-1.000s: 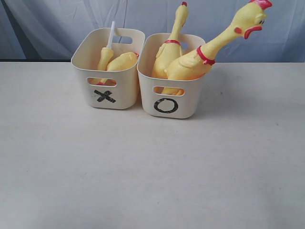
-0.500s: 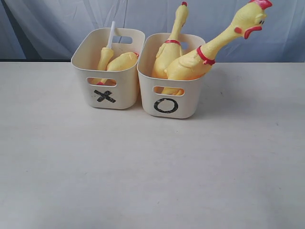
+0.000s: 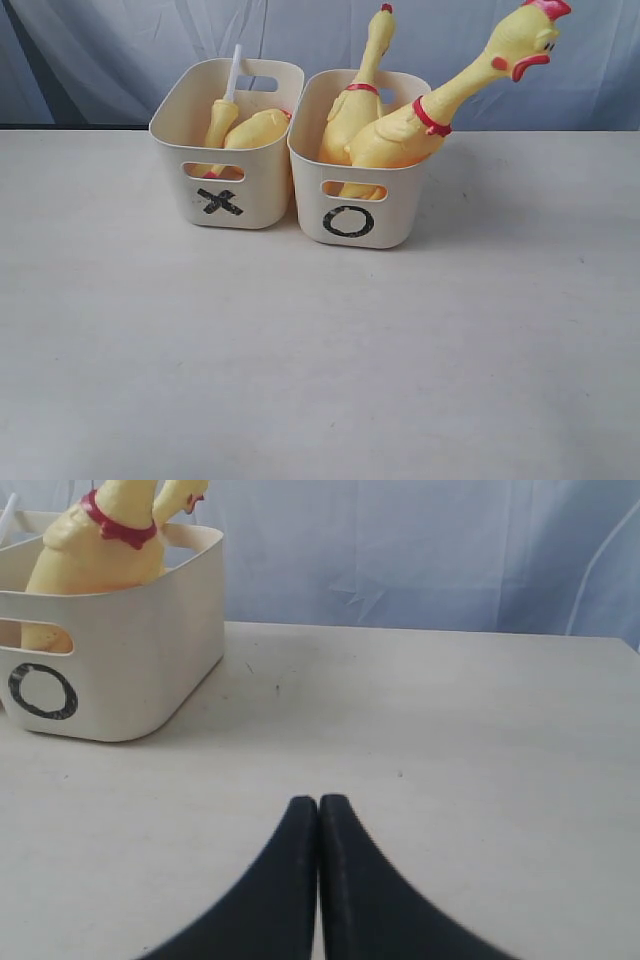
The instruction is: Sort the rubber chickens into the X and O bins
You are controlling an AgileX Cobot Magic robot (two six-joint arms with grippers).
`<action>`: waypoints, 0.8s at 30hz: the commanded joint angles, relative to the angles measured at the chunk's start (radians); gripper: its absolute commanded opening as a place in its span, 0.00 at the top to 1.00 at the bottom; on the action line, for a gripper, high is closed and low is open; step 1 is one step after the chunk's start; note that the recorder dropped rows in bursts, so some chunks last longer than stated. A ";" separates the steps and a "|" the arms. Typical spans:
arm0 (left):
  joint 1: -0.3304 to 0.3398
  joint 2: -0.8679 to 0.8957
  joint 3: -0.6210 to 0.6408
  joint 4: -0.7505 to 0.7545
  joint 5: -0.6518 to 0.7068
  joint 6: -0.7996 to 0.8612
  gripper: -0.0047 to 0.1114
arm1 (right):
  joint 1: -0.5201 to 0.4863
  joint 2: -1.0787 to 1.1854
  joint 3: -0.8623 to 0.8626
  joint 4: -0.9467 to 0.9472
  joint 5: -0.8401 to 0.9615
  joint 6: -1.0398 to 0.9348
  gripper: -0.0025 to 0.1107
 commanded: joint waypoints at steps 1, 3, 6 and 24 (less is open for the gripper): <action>0.003 -0.005 0.004 -0.020 -0.005 -0.005 0.96 | -0.007 -0.006 0.001 0.000 -0.005 -0.001 0.97; 0.003 -0.005 0.004 -0.020 -0.003 -0.005 0.96 | -0.007 -0.006 0.001 0.000 -0.003 -0.001 0.97; 0.003 -0.005 0.004 -0.015 -0.005 -0.003 0.96 | -0.007 -0.006 0.001 0.000 -0.003 -0.001 0.97; 0.003 -0.005 0.004 0.004 -0.005 -0.001 0.96 | -0.007 -0.006 0.001 -0.002 -0.005 -0.001 0.97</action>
